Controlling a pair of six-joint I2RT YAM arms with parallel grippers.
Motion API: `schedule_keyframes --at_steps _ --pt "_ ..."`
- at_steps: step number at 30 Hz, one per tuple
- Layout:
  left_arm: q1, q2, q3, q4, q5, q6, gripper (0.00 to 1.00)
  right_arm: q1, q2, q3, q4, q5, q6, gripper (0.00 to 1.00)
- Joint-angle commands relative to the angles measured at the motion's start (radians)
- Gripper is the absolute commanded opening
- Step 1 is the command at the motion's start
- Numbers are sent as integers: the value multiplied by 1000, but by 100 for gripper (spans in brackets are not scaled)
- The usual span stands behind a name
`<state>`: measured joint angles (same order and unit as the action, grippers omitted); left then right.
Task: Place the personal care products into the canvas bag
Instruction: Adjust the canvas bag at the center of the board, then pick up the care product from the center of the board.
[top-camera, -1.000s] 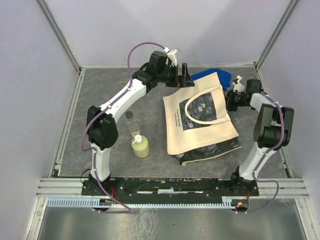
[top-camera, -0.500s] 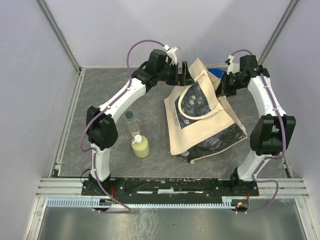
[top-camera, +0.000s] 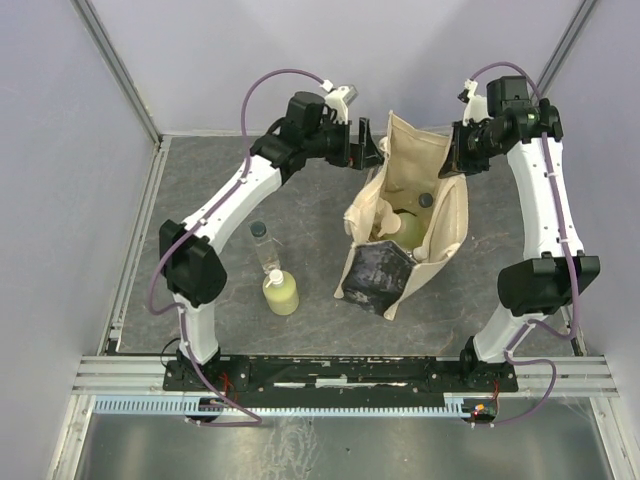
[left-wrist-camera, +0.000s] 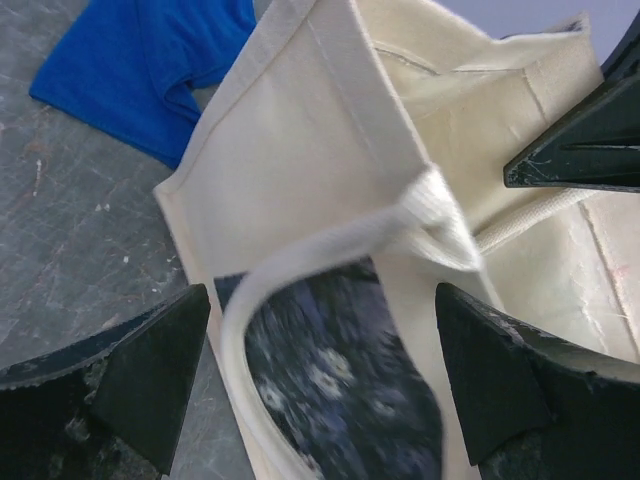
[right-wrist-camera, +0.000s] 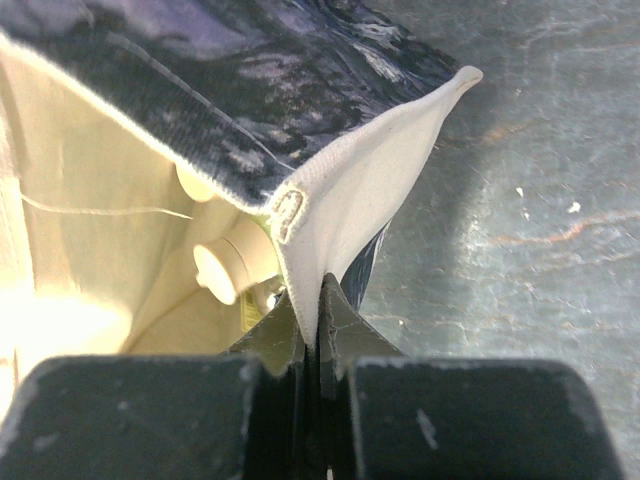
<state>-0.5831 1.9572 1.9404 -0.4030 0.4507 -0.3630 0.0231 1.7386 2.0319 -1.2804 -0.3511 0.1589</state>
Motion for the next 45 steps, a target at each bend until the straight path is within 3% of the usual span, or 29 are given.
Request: schedule_keyframes --at_steps 1,6,11,14,23,30,37,45 --pt "45 -141 6 -42 12 81 100 15 -97 142 77 22 13 1" --pt "95 -228 -1 -133 -4 147 100 58 -73 132 91 58 25 1" --pt "102 -256 -11 -169 98 178 100 108 -59 76 163 109 60 0" --pt "102 -271 -47 -189 83 194 100 118 -36 85 185 140 68 1" --pt "109 -317 -17 -509 -393 241 100 127 -10 131 184 194 63 1" --pt "109 -402 -84 -696 -651 101 100 126 11 94 180 245 48 0" --pt "109 -546 -255 -825 -691 -128 100 127 72 145 125 268 28 0" --pt "109 -630 -533 -678 -668 -281 100 127 81 134 156 228 33 1"
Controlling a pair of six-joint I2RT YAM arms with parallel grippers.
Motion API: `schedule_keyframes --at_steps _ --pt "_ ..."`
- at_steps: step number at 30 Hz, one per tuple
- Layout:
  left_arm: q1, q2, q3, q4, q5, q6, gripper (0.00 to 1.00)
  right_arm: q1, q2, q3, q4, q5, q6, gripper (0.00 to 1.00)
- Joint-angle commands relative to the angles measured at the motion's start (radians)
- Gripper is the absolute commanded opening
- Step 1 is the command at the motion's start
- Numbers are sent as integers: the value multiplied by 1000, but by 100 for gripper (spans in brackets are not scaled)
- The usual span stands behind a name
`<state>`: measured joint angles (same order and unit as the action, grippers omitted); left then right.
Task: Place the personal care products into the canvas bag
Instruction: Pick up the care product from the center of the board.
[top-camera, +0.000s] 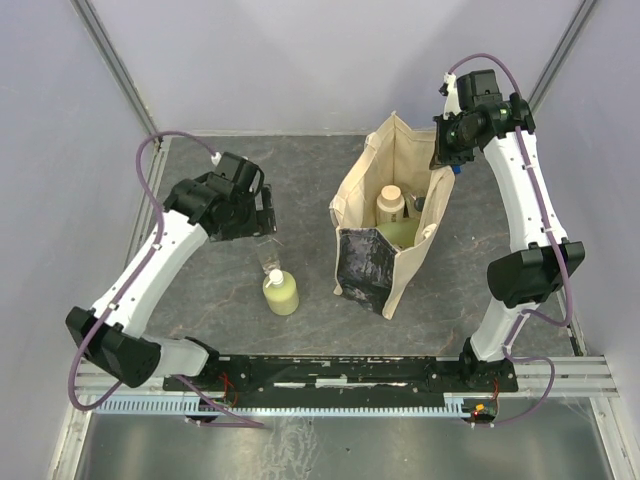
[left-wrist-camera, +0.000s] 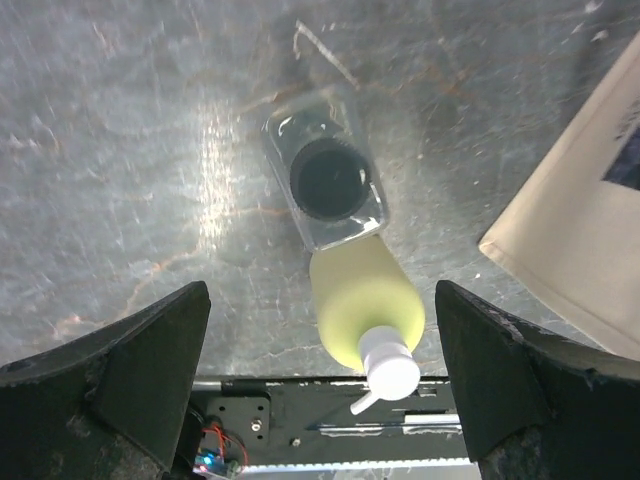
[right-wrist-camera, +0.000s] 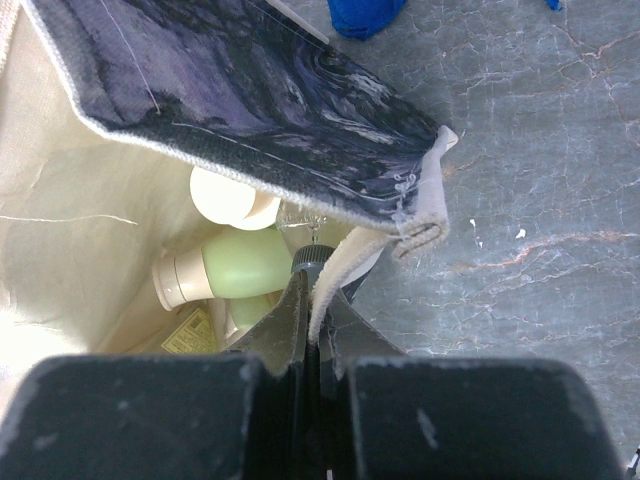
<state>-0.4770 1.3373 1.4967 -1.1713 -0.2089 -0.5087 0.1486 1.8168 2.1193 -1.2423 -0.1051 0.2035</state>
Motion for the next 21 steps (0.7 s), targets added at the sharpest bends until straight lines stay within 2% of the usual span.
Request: schedule_keyframes --at_steps 1,7,17,21 --pt "3 -11 -113 109 -11 -148 100 2 4 47 117 -22 -13 0" --pt "6 8 -203 221 -62 -174 100 2 4 55 111 -37 -23 1" --pt "30 107 -236 355 -107 -183 100 2 9 70 96 -45 -46 1" --pt "32 132 -260 362 -128 -172 90 1 12 74 90 -46 -53 1"
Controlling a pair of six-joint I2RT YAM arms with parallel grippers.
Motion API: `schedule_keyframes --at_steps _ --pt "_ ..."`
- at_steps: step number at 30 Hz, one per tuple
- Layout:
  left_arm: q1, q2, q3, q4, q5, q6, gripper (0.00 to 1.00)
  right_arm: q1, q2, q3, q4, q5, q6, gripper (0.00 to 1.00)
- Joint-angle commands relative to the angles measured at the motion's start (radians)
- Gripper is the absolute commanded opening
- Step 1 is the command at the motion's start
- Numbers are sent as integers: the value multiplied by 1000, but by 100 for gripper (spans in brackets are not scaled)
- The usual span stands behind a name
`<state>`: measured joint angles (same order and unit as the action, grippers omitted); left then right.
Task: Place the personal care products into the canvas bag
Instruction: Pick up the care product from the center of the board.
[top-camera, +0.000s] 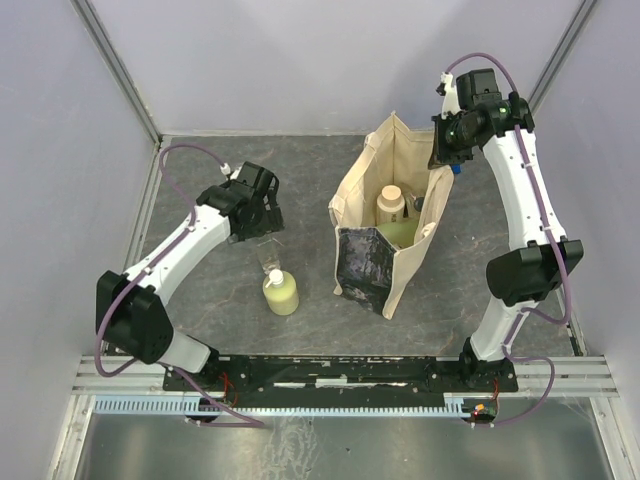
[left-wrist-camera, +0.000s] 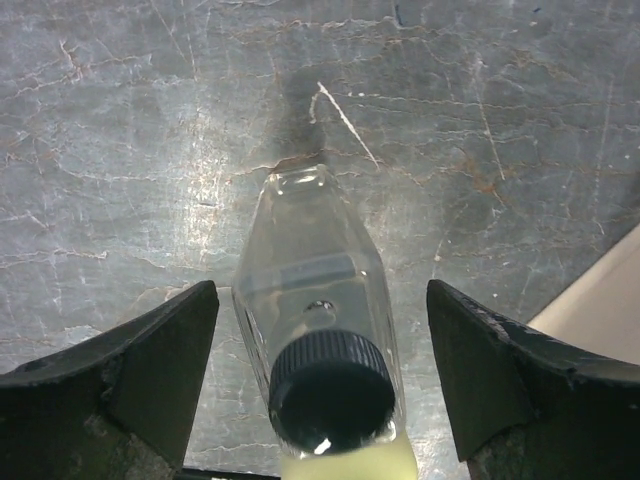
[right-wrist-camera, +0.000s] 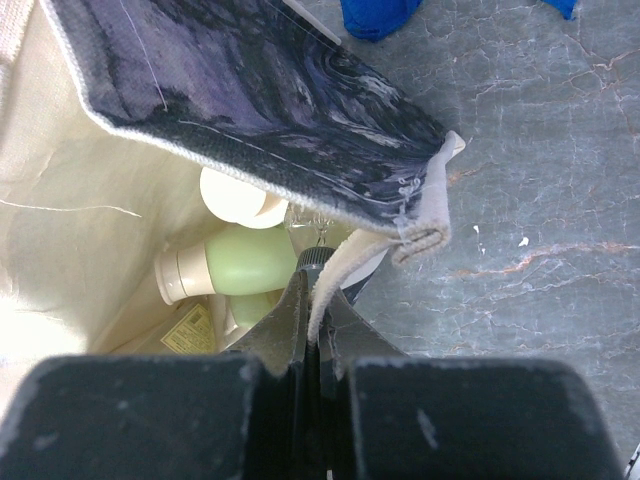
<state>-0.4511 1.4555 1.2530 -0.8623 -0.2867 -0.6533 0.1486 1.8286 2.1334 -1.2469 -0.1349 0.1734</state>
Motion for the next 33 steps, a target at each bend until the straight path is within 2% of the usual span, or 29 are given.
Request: schedule_keyframes --at_steps 1,9,12,14,15,19,24,28,30,33 --pt "6 17 -22 50 -62 -25 86 2 1 60 93 -17 -23 1" --pt "6 14 -75 51 -29 -15 46 1 13 65 90 -17 -24 1" --pt "6 10 -68 54 -34 1 25 1 18 65 90 -18 -25 1" --pt "7 11 -49 62 -29 19 7 2 21 65 90 -18 -25 1" --pt "7 6 -36 72 -26 31 3 2 21 63 88 -15 -26 1" --pt "8 -13 84 123 -54 120 3 1 17 52 86 -5 -31 1" --pt "12 84 486 81 -39 295 3 2 11 44 83 -12 -30 1" --pt "12 151 773 109 110 367 3 2 8 46 74 -14 -32 0" --pt "13 172 848 141 215 366 3 2 5 41 71 -12 -31 1" --pt "12 181 881 237 401 348 3 2 -1 32 69 -10 -32 1"
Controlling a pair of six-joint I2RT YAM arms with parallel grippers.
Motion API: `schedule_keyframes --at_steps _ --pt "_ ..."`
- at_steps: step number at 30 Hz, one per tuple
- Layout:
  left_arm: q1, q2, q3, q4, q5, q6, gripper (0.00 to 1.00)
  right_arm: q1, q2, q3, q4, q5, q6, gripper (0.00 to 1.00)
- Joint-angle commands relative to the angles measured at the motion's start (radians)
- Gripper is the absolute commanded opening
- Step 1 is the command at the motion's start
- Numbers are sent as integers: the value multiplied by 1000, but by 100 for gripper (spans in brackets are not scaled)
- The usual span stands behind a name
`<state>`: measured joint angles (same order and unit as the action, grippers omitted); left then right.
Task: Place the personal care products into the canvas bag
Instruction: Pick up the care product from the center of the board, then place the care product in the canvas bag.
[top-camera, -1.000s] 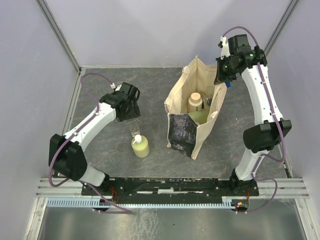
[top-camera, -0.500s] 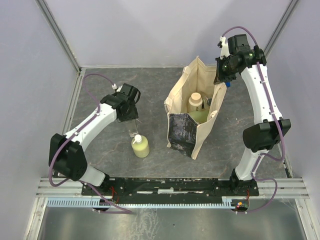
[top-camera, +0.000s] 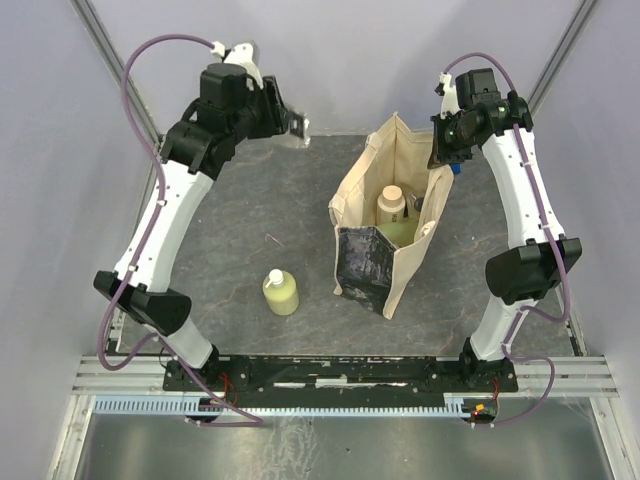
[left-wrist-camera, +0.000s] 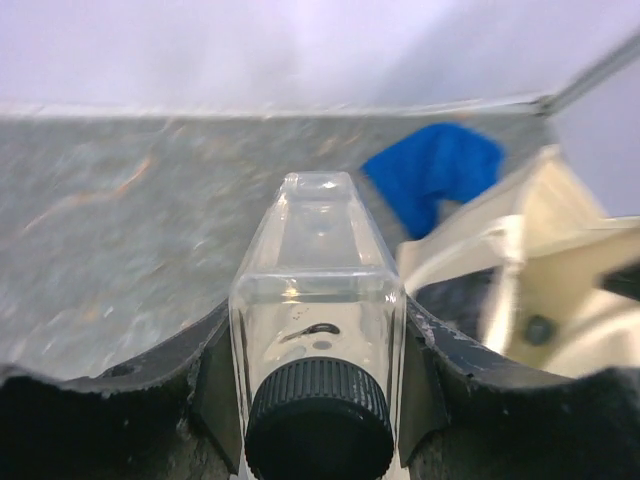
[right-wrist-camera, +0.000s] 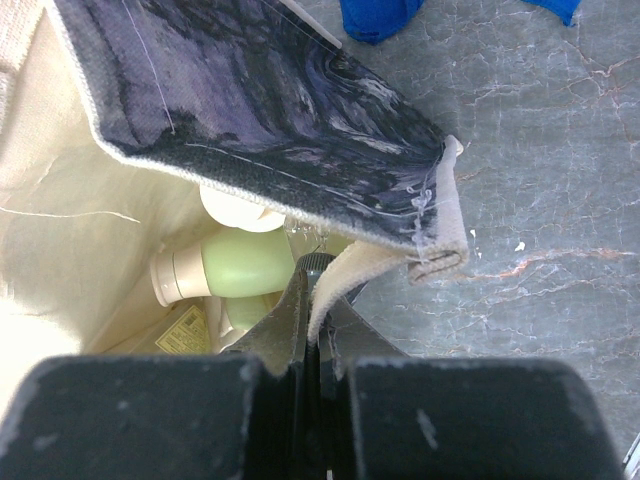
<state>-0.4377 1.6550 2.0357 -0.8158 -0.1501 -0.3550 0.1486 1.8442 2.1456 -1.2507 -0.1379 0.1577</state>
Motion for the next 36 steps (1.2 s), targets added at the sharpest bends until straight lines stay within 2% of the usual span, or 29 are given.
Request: schedule_keyframes --at_steps 1,8,14,17,21,28,36 --pt "-1 -22 98 228 319 37 3 1 -18 18 73 -6 -16 1" --pt "-5 -45 71 524 639 -78 3 2 -20 9 71 8 -22 1" --pt "-30 -31 51 669 812 -158 3 2 -21 -5 75 16 -22 1" --pt "-58 -6 51 659 832 -141 3 2 -24 -18 83 17 -19 0" --pt "-97 47 53 546 764 -59 3 1 -29 -21 91 13 -10 0" --pt "-195 156 97 291 502 174 3 3 -36 13 85 -12 6 0" --pt "-298 299 229 148 223 283 3 10 -46 50 50 -17 4 0"
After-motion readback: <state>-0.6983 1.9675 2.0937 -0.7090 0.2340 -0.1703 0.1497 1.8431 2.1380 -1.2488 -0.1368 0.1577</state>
